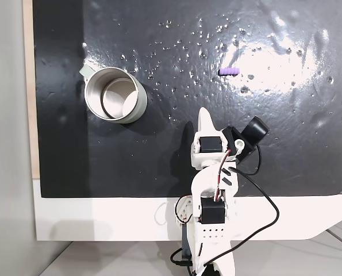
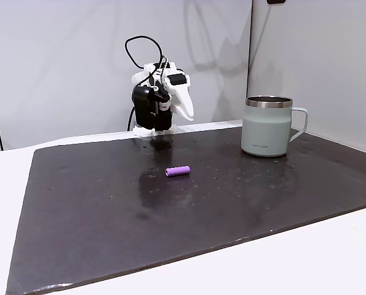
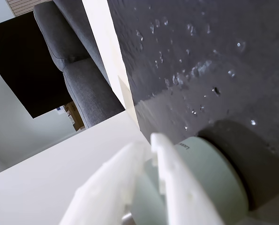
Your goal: Grasp a pengrip and put it in the cup.
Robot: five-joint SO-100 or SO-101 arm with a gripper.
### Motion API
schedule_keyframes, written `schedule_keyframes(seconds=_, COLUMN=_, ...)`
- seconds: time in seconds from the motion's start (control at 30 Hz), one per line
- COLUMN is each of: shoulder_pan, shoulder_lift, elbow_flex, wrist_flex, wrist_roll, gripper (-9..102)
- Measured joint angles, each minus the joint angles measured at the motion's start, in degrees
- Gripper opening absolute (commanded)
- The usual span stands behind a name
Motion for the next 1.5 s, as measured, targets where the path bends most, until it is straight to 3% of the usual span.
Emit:
schedule_keyframes(seconds=0.27, shoulder_pan=-0.1, shoulder_lift=-2.3, elbow_flex=-8.0, wrist_flex=3.4, wrist_roll=1.5, gripper=0)
schedule_keyframes(seconds=0.5, shoulder_pan=0.0, shoulder_lift=-27.8, elbow_flex=-35.3, wrist_flex=15.0, wrist_roll=3.0, gripper=1)
schedule_keyframes(seconds=0.6, shoulder_pan=0.4, shoulder_lift=-37.8, elbow_flex=-47.0, wrist_flex=20.6, wrist_roll=0.9, gripper=18)
schedule_keyframes(seconds=0.87, shoulder_pan=1.8, shoulder_lift=-57.0, elbow_flex=-67.8, wrist_flex=32.2, wrist_roll=-1.4, gripper=29)
schedule_keyframes(seconds=1.27, shoulder_pan=7.6, shoulder_lift=-84.4, elbow_flex=-96.2, wrist_flex=49.1, wrist_roll=-4.5, gripper=29)
schedule_keyframes(seconds=1.5, shoulder_pan=10.5, shoulder_lift=-94.2, elbow_flex=-104.3, wrist_flex=51.1, wrist_roll=-9.1, gripper=27)
